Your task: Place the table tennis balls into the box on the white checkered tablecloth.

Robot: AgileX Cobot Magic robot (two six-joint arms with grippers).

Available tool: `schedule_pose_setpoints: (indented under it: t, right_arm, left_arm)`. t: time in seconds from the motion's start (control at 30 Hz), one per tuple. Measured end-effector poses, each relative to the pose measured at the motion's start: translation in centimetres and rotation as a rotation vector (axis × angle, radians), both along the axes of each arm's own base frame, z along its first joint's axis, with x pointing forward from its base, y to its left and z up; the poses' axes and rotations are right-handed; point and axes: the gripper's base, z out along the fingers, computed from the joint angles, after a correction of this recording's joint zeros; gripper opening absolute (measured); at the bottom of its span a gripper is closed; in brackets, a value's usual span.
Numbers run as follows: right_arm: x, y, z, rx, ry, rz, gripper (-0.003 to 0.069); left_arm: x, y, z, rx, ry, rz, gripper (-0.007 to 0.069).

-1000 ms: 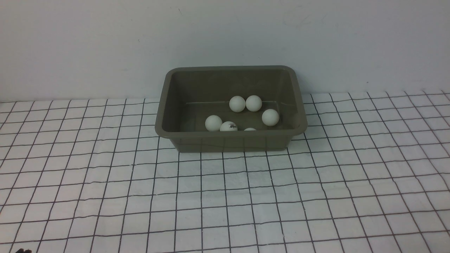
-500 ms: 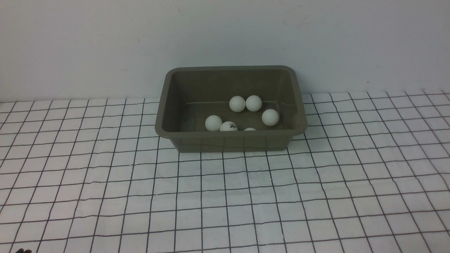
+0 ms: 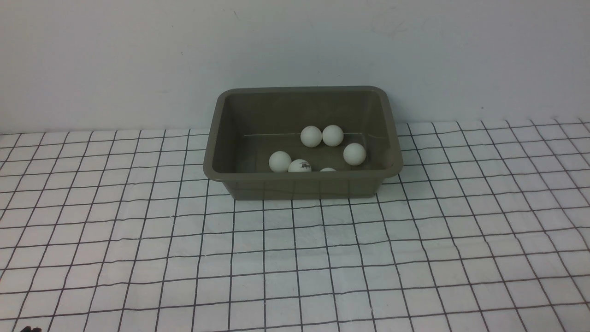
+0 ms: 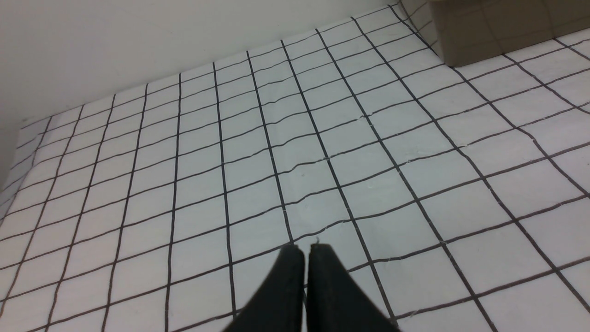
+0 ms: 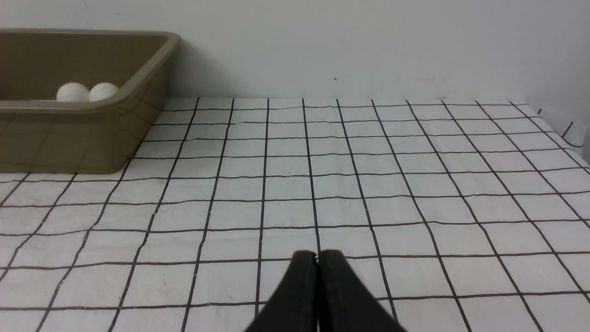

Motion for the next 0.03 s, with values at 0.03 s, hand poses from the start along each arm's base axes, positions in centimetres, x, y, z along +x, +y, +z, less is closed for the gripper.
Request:
schedule_pose_setpoints:
  t: [0.03]
  right_arm:
    - [0.0,0.0,0.0,0.0,0.0,0.0,-0.0017]
  left_arm:
    - [0.0,0.0,0.0,0.0,0.0,0.0,-0.0004]
